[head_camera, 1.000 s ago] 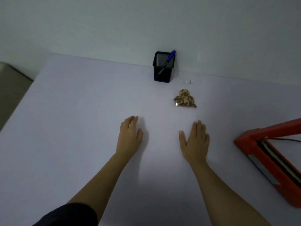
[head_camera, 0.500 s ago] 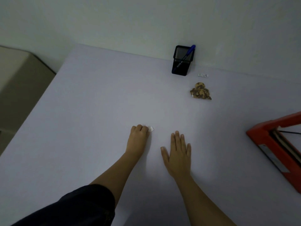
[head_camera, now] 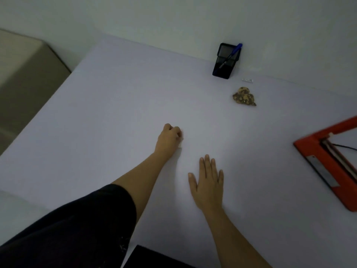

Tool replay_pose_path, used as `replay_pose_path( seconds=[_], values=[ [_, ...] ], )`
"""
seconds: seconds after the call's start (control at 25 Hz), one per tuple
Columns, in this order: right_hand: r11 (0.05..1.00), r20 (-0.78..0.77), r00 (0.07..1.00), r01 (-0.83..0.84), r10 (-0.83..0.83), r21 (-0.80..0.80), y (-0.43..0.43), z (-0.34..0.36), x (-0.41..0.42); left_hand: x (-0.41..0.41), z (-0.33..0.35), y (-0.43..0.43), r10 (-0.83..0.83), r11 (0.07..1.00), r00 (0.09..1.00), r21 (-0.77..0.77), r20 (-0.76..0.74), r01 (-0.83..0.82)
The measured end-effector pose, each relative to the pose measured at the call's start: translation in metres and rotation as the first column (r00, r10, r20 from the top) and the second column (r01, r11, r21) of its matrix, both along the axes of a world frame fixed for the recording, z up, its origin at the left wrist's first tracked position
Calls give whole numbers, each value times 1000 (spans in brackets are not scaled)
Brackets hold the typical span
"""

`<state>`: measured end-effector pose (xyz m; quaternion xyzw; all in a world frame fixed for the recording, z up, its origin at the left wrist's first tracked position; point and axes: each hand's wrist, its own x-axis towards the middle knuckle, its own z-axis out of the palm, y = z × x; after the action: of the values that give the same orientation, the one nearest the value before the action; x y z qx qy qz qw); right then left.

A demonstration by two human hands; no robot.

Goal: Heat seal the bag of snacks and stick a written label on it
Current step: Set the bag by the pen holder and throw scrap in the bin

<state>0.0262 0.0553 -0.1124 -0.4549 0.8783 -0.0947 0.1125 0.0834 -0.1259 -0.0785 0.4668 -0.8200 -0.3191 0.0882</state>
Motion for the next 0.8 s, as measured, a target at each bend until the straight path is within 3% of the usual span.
replay_pose_path(
  seconds=[0.12, 0.28, 0.44, 0.6, 0.72, 0.8],
  values=[
    [996, 11, 997, -79, 80, -34, 14, -1, 33, 45, 3, 29, 330, 940, 926, 155, -183, -304],
    [970, 89, 974, -194, 209, -150, 29, 5, 104, 122, 10, 79, 573, 817, 771, 276, -278, -507],
    [892, 183, 886, -378, 426, -247, 45, 17, 186, 216, 20, 118, 822, 566, 460, 385, -336, -729],
    [743, 250, 709, -562, 659, -364, 47, 17, 260, 313, 23, 161, 917, 295, 109, 467, -384, -834],
    [623, 303, 545, -668, 782, -407, 45, -3, 315, 376, -1, 187, 924, 166, -24, 456, -382, -874],
    [626, 347, 522, -685, 779, -374, 37, -40, 339, 408, -39, 193, 934, 133, -40, 450, -355, -883]
  ],
)
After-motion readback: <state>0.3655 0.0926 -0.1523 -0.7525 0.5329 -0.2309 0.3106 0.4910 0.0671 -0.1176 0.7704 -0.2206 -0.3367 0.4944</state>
